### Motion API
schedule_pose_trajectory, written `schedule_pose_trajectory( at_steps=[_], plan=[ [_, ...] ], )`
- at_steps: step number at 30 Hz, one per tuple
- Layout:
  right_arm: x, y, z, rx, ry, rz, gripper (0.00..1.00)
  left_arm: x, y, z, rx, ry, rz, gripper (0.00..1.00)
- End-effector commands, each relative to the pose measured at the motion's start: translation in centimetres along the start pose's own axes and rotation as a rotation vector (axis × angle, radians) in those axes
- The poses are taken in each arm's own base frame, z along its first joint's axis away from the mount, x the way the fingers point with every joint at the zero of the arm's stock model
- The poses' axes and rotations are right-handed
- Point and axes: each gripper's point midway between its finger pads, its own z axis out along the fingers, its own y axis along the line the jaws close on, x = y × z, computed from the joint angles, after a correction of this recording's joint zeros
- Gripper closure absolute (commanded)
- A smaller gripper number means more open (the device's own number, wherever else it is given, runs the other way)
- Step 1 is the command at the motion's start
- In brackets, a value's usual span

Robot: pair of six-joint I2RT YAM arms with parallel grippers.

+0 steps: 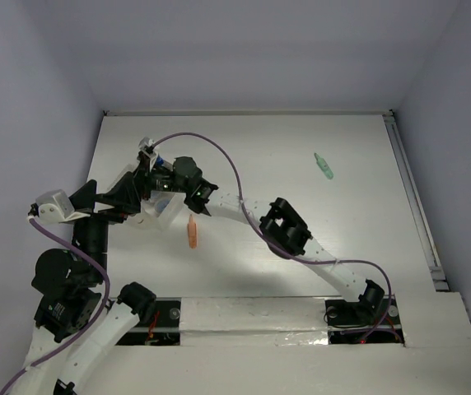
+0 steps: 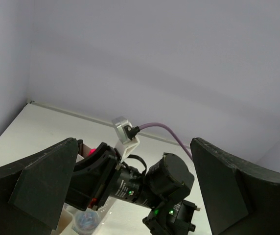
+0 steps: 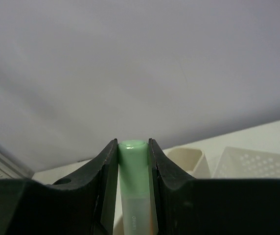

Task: Sort the stationery into containers
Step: Place the pen in the storage box.

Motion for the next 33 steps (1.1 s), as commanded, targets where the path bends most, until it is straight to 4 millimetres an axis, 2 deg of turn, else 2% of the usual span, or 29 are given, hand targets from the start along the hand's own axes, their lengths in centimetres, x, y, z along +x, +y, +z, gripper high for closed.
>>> schedule_pose_trajectory(
  at_steps=[1, 2, 7, 10, 11, 13, 17, 18, 19, 21, 24, 25, 28, 29, 31, 33],
  plan=[
    [-3.2, 2.5, 0.4, -0.058, -0.060, -0.070, 0.74, -0.7, -0.5, 0.3, 0.020, -0.028, -0.010, 0.01],
    [-3.3, 2.7, 0.3, -0.062, -0.061, -0.071, 0.69, -0.7, -0.5, 0.3, 0.021, -0.027, -0.010, 0.01],
    [-5.0, 4.2, 0.1, -0.086, -0.077, -0.104, 0.53, -0.6, -0.6, 0.3, 0.024, -0.025, -0.011, 0.01],
    [-5.8, 4.9, -0.1, -0.092, -0.083, -0.118, 0.47, -0.6, -0.5, 0.3, 0.020, -0.028, -0.010, 0.01],
    [-6.9, 5.7, -0.2, -0.100, -0.094, -0.135, 0.46, -0.6, -0.6, 0.3, 0.023, -0.026, -0.009, 0.01],
    [-7.0, 6.0, -0.6, -0.098, -0.091, -0.139, 0.40, -0.3, -0.7, 0.3, 0.028, -0.020, -0.007, 0.01],
    [-8.4, 7.3, -1.5, -0.086, -0.097, -0.158, 0.37, -0.2, -0.9, 0.4, 0.039, -0.014, -0.008, 0.01],
    [-9.9, 8.5, -1.8, -0.091, -0.114, -0.172, 0.37, -0.2, -1.0, 0.4, 0.042, -0.012, -0.009, 0.01],
    [-9.5, 7.5, -2.5, -0.053, -0.102, -0.159, 0.36, -0.1, -1.1, 0.4, 0.049, -0.009, -0.010, 0.01],
    [-10.1, 7.3, -3.4, -0.018, -0.093, -0.161, 0.36, 0.2, -1.3, 0.5, 0.058, 0.002, -0.007, 0.01],
    [-11.4, 5.3, -6.8, 0.116, -0.072, -0.150, 0.39, 1.1, -2.3, 0.8, 0.098, 0.036, -0.008, 0.01],
    [-11.6, 5.2, -8.8, 0.175, -0.066, -0.142, 0.40, 1.8, -3.1, 1.0, 0.134, 0.064, -0.003, 0.01],
    [-12.3, 2.0, -14.0, 0.373, -0.059, -0.147, 0.48, 3.4, -4.9, 1.3, 0.215, 0.128, -0.008, 0.01],
    [-12.0, 1.7, -17.0, 0.443, -0.041, -0.149, 0.53, 3.8, -5.3, 1.4, 0.231, 0.145, -0.010, 0.01],
    [-12.5, -1.6, -22.8, 0.629, -0.025, -0.124, 0.62, 4.8, -6.6, 1.5, 0.288, 0.192, -0.019, 0.01],
    [-12.8, -2.7, -28.2, 0.732, -0.002, -0.071, 0.69, 5.5, -7.3, 1.4, 0.318, 0.221, -0.033, 0.01]
  ],
)
